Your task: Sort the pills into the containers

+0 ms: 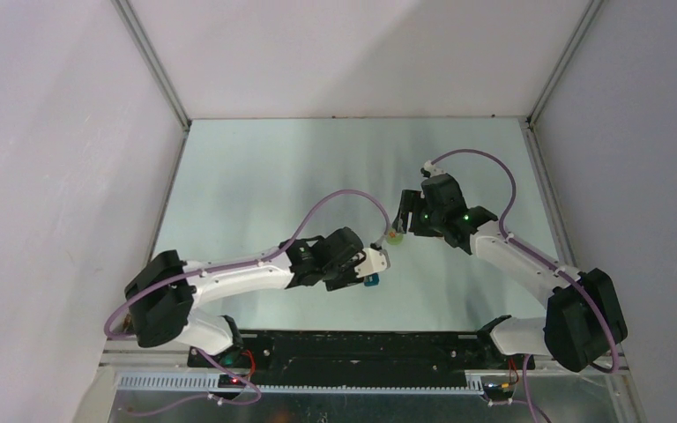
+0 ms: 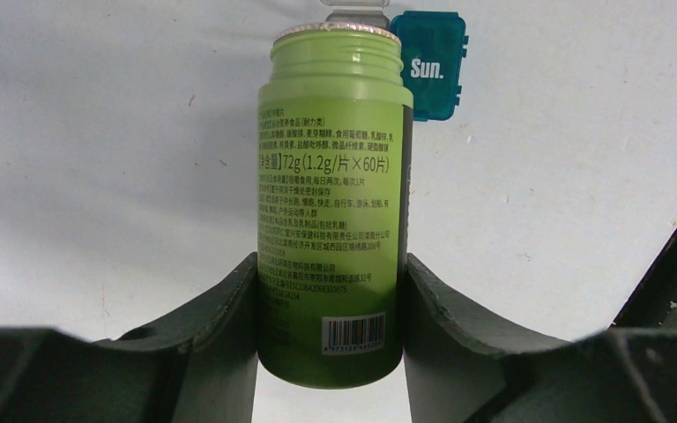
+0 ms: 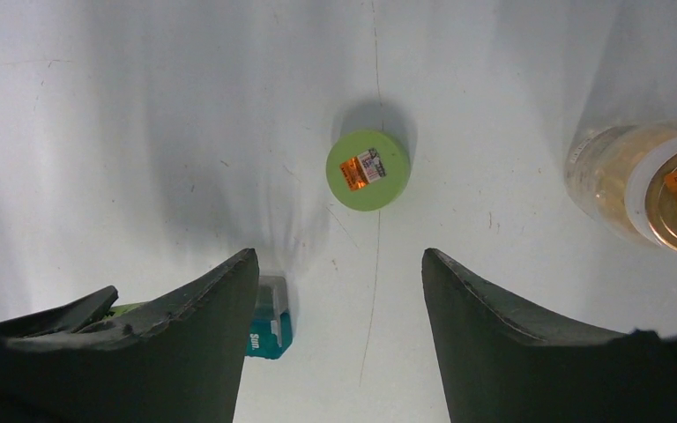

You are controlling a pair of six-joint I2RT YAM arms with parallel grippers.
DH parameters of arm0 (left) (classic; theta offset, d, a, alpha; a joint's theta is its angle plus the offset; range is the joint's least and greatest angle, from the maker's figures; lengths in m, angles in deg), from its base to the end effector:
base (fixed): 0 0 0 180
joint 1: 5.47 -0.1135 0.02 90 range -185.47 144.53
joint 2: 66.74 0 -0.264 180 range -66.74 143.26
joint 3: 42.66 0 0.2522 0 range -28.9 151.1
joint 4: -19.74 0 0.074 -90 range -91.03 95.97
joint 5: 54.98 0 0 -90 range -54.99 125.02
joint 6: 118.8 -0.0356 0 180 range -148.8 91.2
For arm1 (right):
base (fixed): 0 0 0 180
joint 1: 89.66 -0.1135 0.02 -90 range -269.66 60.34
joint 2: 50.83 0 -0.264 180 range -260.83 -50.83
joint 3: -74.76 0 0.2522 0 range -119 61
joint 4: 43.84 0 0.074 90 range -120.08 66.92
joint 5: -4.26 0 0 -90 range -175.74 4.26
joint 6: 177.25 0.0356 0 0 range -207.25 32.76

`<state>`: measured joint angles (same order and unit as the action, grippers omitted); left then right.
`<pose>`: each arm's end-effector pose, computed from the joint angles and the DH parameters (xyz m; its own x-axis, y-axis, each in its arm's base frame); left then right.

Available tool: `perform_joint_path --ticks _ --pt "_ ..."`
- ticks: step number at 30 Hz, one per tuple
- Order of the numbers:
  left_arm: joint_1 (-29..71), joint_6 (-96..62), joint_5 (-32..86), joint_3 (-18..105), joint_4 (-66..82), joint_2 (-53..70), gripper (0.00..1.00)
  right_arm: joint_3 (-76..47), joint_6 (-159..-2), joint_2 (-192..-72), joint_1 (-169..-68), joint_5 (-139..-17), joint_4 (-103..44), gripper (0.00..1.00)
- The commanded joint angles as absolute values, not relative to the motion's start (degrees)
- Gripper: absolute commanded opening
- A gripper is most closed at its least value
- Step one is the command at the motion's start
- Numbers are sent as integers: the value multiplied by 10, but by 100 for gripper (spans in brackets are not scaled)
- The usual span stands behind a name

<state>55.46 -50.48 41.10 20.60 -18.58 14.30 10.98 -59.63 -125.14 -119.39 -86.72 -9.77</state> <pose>0.1394 -0.2429 0.2065 -0.0643 0.8717 -0.4858 0.9299 0.2289 0.2877 0.2388 0.1356 0.2446 -0.7652 0.0968 -0.6365 -0.1473 0.9361 0.3195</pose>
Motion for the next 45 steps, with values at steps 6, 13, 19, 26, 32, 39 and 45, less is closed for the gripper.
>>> perform_joint_path --ticks 6,13,19,26,32,39,45 --pt "562 -534 435 247 -207 161 0 114 -584 -1242 -1189 -867 -102 71" --pt "564 -534 439 245 -202 166 0 116 -584 -1241 -1187 -866 -102 71" --pt "565 -531 440 249 -204 168 0 116 -583 -1243 -1186 -864 -104 71" --pt "567 -521 438 240 -184 151 0 119 -590 -1231 -1186 -827 -107 72" --pt "567 -498 431 189 -130 84 0 129 -596 -1202 -1178 -790 -118 75" --pt "558 -465 441 115 -31 -27 0 129 -599 -1206 -1173 -786 -118 75" --pt "531 -426 431 51 89 -179 0 130 -601 -1216 -1173 -788 -120 76"
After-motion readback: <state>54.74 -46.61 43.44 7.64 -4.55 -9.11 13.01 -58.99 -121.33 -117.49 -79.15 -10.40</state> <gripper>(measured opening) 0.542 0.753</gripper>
